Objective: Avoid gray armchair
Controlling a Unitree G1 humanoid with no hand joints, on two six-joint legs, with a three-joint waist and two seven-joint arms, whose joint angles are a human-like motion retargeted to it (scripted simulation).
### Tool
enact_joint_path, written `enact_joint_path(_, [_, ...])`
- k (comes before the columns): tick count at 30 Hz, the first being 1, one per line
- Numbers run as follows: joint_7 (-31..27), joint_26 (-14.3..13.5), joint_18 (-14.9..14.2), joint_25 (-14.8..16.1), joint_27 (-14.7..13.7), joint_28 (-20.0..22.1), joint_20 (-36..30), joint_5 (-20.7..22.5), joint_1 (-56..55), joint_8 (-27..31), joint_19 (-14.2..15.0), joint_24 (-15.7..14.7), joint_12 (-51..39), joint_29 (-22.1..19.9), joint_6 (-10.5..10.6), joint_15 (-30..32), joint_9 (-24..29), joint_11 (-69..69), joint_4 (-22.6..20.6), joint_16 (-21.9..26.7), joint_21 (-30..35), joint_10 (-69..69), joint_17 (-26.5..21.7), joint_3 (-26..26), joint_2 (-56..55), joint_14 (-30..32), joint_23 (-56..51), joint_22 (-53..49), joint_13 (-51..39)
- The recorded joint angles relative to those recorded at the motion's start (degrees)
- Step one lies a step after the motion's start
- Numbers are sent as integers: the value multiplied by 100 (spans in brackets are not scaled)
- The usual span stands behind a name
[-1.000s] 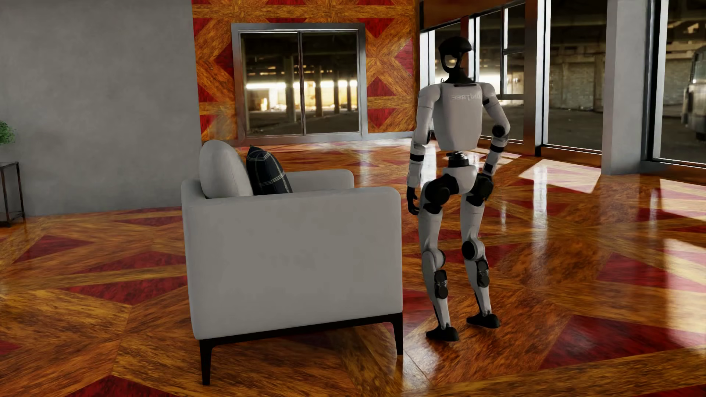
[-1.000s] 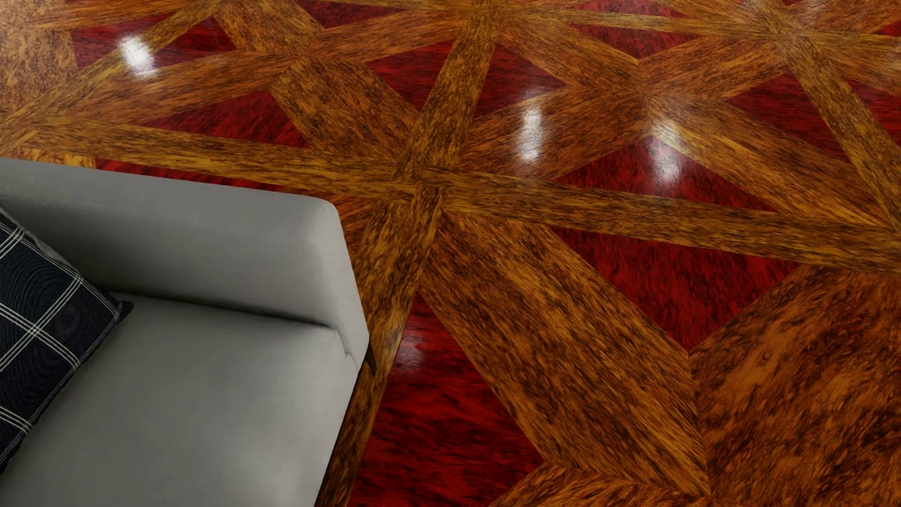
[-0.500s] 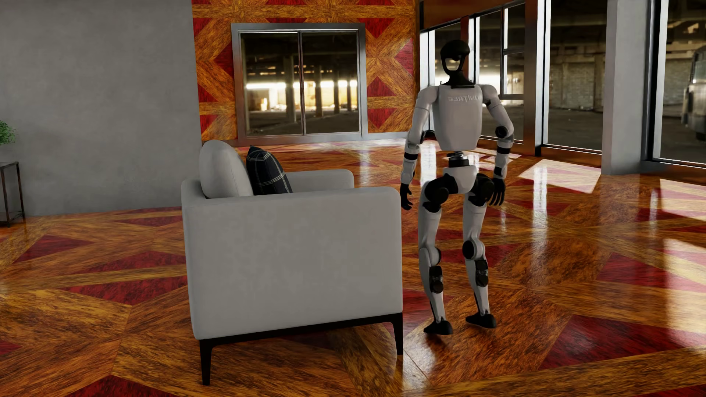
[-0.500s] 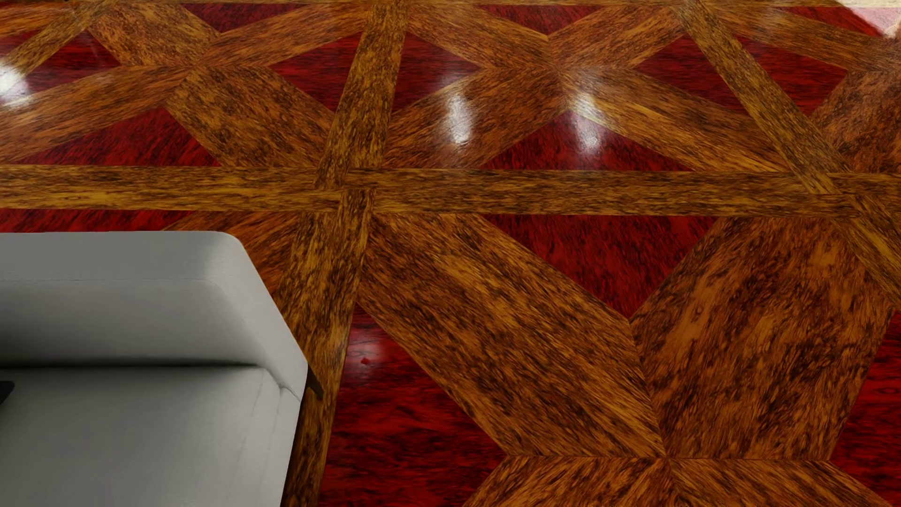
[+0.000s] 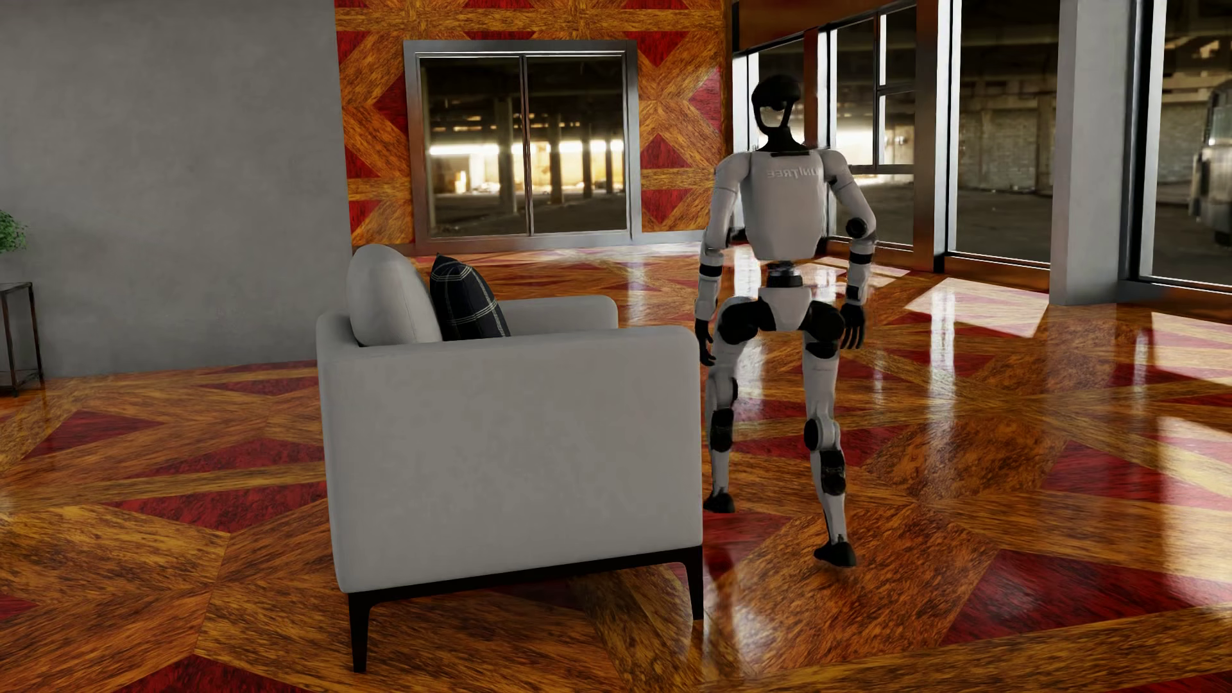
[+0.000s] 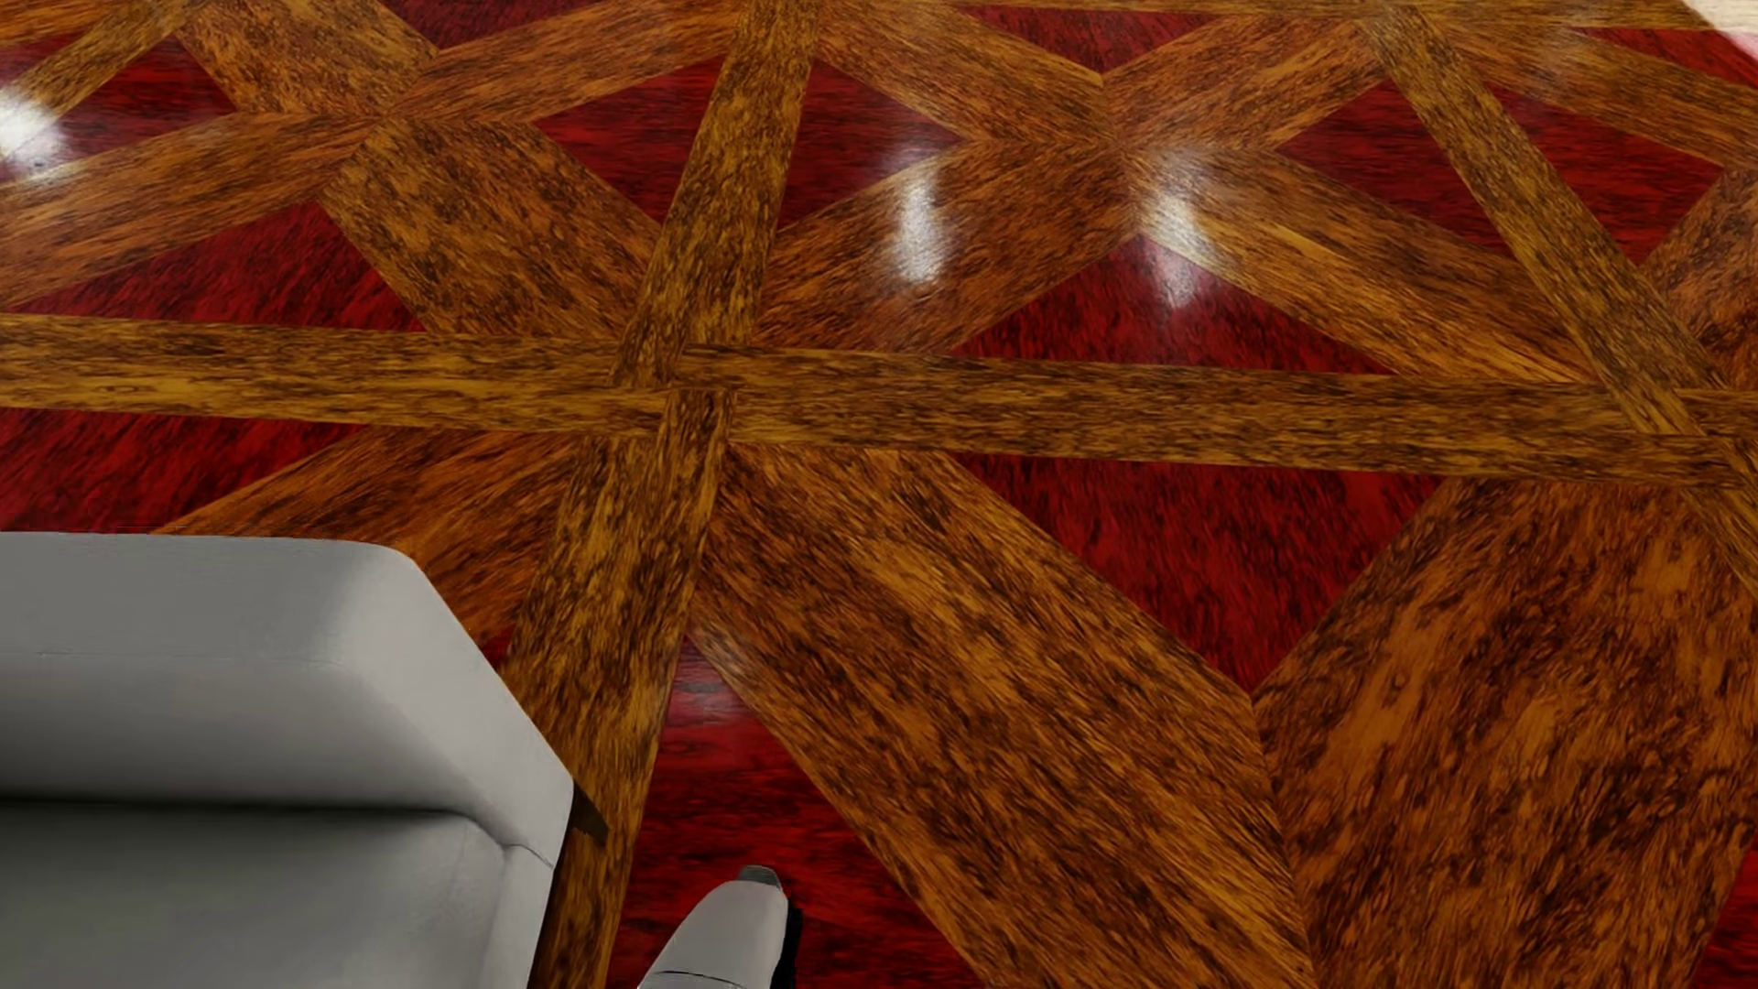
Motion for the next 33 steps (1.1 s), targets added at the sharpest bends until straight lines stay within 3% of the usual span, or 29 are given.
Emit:
enact_joint_path(2, [0,0,0,0,0,0,-78,-17,401,0,0,0,88,0,40,53,-54,14,69,20,68,-1285,64,157,138,222,-111,78,-58])
enact_joint_path(4, [0,0,0,0,0,0,-72,-28,903,0,0,0,212,0,90,128,-187,47,159,26,146,-2339,154,266,244,31,-270,114,-66])
enact_joint_path(6, [0,0,0,0,0,0,-115,-114,1323,0,0,0,333,0,136,268,-369,52,207,4,121,-2725,273,225,403,164,-422,241,14])
enact_joint_path(8, [0,0,0,0,0,0,-263,-270,1305,0,0,0,320,0,22,784,-445,268,16,-20,-19,-2399,461,-83,532,533,-428,481,167])
enact_joint_path(10, [0,0,0,0,0,0,-419,-453,1424,0,0,0,96,0,-148,1608,-414,1083,-247,17,-39,-2032,622,-286,230,282,-248,608,320])
enact_joint_path(11, [0,0,0,0,0,0,254,-604,1525,0,0,0,49,0,-304,1769,-476,1850,-452,69,-206,-2034,705,-165,-289,11,-235,341,440])
enact_joint_path(13, [0,0,0,0,0,0,499,-703,2094,0,0,0,-94,0,-335,1577,-369,3483,-648,168,94,-2142,491,21,-1158,-433,-427,-556,392])
enact_joint_path(16, [0,0,0,0,0,0,816,-870,2865,0,0,0,-265,0,-90,1955,-336,4346,-855,177,-175,-2268,179,-490,-2034,-625,-463,-1763,191])
enact_joint_path(19, [0,0,0,0,0,0,931,-783,3429,0,0,0,-523,0,144,3148,-256,3315,-934,129,-962,-2288,-12,-786,-2797,-823,-348,-2390,87])
enact_joint_path(20, [0,0,0,0,0,0,917,-723,3629,0,0,0,-560,0,188,3274,-223,2743,-928,132,-1048,-2310,-76,-819,-2968,-906,-330,-2542,45])
enact_joint_path(23, [0,0,0,0,0,0,741,-598,4190,0,0,0,-483,0,251,2487,-184,999,-803,201,-897,-2379,-175,-1005,-3129,-1142,-316,-2608,-19])
enact_joint_path(26, [0,0,0,0,0,0,495,-536,4567,0,0,0,-327,0,313,1347,-216,-155,-614,152,-850,-2341,-76,-1279,-2882,-1344,-325,-1629,145])
enact_joint_path(29, [0,0,0,0,0,0,395,-395,4750,0,0,0,-62,0,306,1415,-343,14,-408,95,-727,-2187,178,-1375,-2738,-1272,-170,-202,406])
enact_joint_path(31, [0,0,0,0,0,0,481,-253,4675,0,0,0,188,0,333,1762,-442,450,-279,81,-420,-1903,378,-1158,-2806,-566,140,545,499])
enact_joint_path(33, [0,0,0,0,0,0,537,-156,4105,0,0,0,444,0,401,1685,-517,405,-134,96,-9,-967,494,-930,-2562,785,353,870,531])
